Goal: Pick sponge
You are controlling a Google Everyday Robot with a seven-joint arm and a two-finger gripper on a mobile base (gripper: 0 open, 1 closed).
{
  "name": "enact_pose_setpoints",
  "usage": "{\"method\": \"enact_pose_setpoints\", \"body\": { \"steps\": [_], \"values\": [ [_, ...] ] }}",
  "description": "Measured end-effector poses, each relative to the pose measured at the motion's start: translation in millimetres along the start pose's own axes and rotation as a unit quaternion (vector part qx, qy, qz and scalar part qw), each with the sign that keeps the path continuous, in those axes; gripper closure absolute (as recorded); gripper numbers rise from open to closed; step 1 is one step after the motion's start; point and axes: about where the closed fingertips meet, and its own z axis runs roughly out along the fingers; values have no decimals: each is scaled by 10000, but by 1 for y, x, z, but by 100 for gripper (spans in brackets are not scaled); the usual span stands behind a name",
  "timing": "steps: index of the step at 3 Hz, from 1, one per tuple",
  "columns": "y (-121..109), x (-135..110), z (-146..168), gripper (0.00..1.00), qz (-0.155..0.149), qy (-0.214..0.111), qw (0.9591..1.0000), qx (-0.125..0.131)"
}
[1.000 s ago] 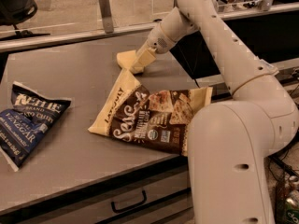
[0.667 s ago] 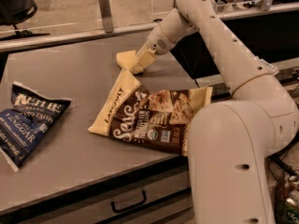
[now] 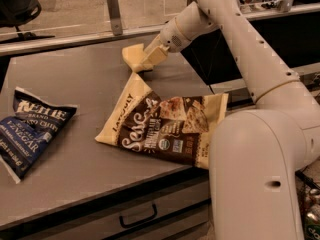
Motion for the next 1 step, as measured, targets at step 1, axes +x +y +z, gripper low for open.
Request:
{"method": "enact_pose_setpoints", "body": {
  "steps": [1],
  "values": [
    [0,0,0,100,0,0,10000,-2]
  ]
}}
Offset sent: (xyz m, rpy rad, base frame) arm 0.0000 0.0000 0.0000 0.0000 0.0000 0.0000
